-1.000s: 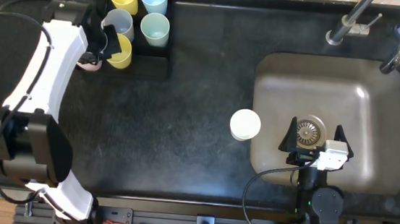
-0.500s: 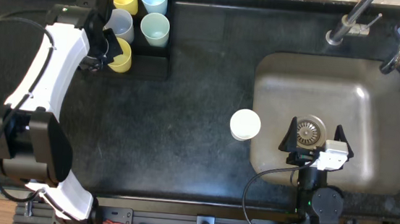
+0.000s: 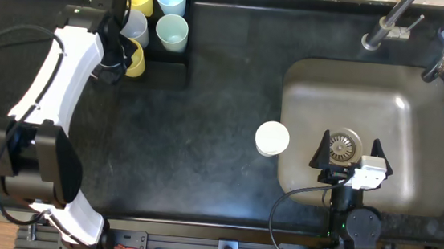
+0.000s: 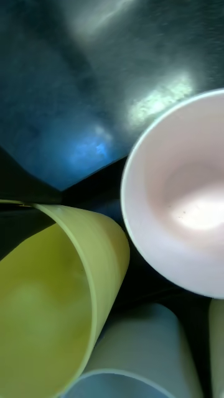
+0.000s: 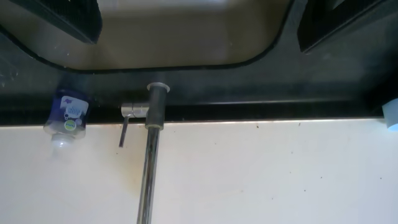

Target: Store Cups

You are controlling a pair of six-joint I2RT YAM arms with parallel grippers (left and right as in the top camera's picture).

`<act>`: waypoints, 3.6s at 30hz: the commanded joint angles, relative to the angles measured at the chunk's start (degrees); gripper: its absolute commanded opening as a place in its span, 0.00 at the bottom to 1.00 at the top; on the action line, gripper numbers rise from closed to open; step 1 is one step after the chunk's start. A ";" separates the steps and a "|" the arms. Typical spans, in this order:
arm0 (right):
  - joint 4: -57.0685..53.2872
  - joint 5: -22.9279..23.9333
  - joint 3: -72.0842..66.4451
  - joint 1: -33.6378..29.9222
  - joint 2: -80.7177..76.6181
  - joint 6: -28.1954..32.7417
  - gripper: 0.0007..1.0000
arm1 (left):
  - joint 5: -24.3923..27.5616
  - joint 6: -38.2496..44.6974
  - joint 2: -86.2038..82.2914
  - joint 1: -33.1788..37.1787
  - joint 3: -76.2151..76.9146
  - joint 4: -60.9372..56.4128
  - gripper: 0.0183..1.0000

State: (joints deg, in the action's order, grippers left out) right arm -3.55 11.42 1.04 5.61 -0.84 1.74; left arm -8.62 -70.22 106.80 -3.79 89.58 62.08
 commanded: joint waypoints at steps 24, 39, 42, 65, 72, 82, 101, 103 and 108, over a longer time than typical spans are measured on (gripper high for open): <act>0.33 0.44 -0.76 -0.39 0.59 0.20 1.00 | -1.92 -20.28 1.31 -0.92 -0.28 0.57 0.03; 0.35 0.44 -0.76 -0.37 0.59 0.20 1.00 | -1.95 -20.28 3.72 -1.18 -0.28 0.00 0.07; 0.35 0.42 -0.76 -0.37 0.59 0.20 1.00 | -1.95 -20.28 3.72 -1.18 -0.28 -0.11 0.14; 0.33 0.44 -0.76 -0.37 0.59 0.17 1.00 | -20.83 21.51 -24.24 -9.77 -0.28 -23.91 0.78; 0.35 0.44 -0.76 -0.39 0.59 0.17 1.00 | 2.05 62.90 -33.64 -6.78 -5.60 -46.38 0.90; 0.35 0.44 -0.76 -0.37 0.59 0.20 1.00 | 11.54 66.14 -58.10 0.09 -39.60 -62.36 1.00; 0.35 0.44 -0.76 -0.37 0.59 0.17 1.00 | 12.00 63.71 -103.51 3.37 -86.38 -75.14 1.00; 0.35 0.44 -0.76 -0.37 0.59 0.17 1.00 | 12.13 63.71 -105.18 3.04 -89.42 -75.80 1.00; 0.35 0.42 -0.76 -0.37 0.59 0.17 1.00 | 11.96 63.82 -106.44 2.43 -89.13 -65.77 1.00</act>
State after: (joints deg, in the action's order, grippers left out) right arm -3.55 11.40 1.04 5.61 -0.84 1.72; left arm 2.87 -5.82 1.39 -1.08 0.62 -5.10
